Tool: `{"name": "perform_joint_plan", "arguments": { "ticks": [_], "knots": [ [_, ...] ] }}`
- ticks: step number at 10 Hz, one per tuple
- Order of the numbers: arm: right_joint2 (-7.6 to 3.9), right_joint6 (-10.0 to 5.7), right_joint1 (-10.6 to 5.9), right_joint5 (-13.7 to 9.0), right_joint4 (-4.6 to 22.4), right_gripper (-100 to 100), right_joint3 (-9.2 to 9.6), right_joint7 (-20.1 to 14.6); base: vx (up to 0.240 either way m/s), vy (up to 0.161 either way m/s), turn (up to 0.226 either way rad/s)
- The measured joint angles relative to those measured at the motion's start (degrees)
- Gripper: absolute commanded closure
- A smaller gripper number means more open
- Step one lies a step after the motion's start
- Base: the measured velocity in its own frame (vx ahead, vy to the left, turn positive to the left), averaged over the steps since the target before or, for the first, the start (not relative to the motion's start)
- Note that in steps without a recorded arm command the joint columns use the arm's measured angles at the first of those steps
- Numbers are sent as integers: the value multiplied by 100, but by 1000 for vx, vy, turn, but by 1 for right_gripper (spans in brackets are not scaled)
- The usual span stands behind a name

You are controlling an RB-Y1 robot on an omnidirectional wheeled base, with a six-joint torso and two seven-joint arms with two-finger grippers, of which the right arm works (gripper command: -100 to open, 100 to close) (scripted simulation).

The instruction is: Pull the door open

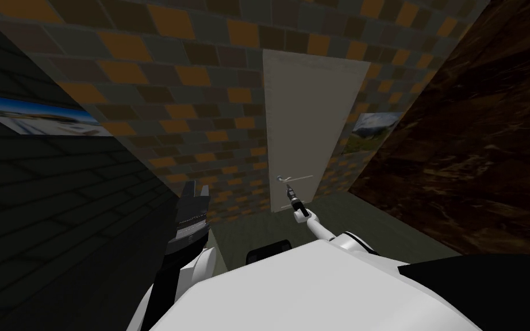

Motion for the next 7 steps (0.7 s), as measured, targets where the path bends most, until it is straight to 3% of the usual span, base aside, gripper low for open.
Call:
{"name": "perform_joint_plan", "arguments": {
  "ticks": [3,6,7],
  "knots": [
    [-18,-5,-91,-45,216,-100,10,19,9,-58,59],
    [-50,-92,-288,-106,647,-100,28,13,17,-69,97],
    [-51,-94,-295,-109,660,-100,28,16,127,30,216]
  ]
}}
